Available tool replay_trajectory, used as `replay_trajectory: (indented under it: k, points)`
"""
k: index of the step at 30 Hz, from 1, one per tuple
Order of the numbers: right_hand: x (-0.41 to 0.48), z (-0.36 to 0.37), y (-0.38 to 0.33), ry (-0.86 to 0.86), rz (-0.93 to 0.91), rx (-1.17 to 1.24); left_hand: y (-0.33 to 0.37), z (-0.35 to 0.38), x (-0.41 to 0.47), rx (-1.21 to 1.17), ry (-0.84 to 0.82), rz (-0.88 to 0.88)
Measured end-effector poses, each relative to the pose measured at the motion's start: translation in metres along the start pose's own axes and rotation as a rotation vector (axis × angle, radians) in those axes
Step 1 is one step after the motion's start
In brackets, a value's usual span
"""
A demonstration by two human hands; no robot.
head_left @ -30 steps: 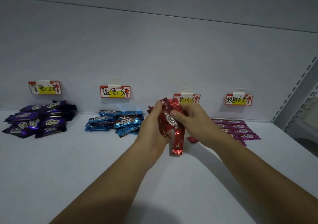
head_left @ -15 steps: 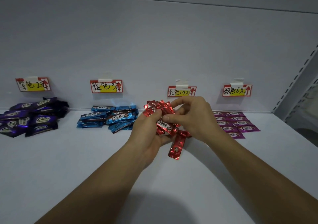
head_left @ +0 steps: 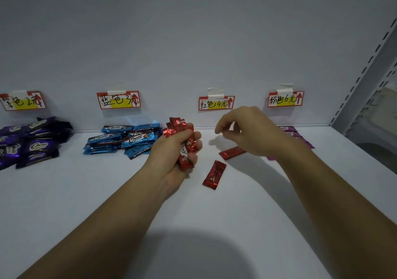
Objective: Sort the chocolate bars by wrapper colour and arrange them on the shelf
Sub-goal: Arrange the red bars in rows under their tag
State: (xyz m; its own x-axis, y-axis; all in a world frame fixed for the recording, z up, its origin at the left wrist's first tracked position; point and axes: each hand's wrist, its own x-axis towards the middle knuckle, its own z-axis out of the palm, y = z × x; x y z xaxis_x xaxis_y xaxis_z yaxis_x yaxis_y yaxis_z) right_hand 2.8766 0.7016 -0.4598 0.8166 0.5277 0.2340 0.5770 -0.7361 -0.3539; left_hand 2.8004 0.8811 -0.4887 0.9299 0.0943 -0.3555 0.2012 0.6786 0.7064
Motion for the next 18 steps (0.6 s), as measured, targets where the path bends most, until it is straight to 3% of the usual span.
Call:
replay_trajectory:
  k: [2,4,8,11,18]
  points:
    - [-0.002,0.001,0.014,-0.181,0.041,-0.106,0.004,-0.003,0.001,0.107,-0.022,0.027]
    - [-0.004,0.005,0.02,-0.269,0.048,-0.107,0.005,-0.005,0.0,0.38,-0.021,0.107]
    - [0.001,0.009,0.019,-0.253,0.042,-0.084,-0.006,-0.004,-0.012,1.365,-0.044,0.473]
    - [0.005,0.013,0.019,-0.157,0.072,-0.049,-0.018,0.006,-0.014,1.859,-0.023,0.437]
    - [0.002,0.004,0.022,0.03,0.19,0.327,-0.018,0.02,-0.011,2.11,-0.036,0.58]
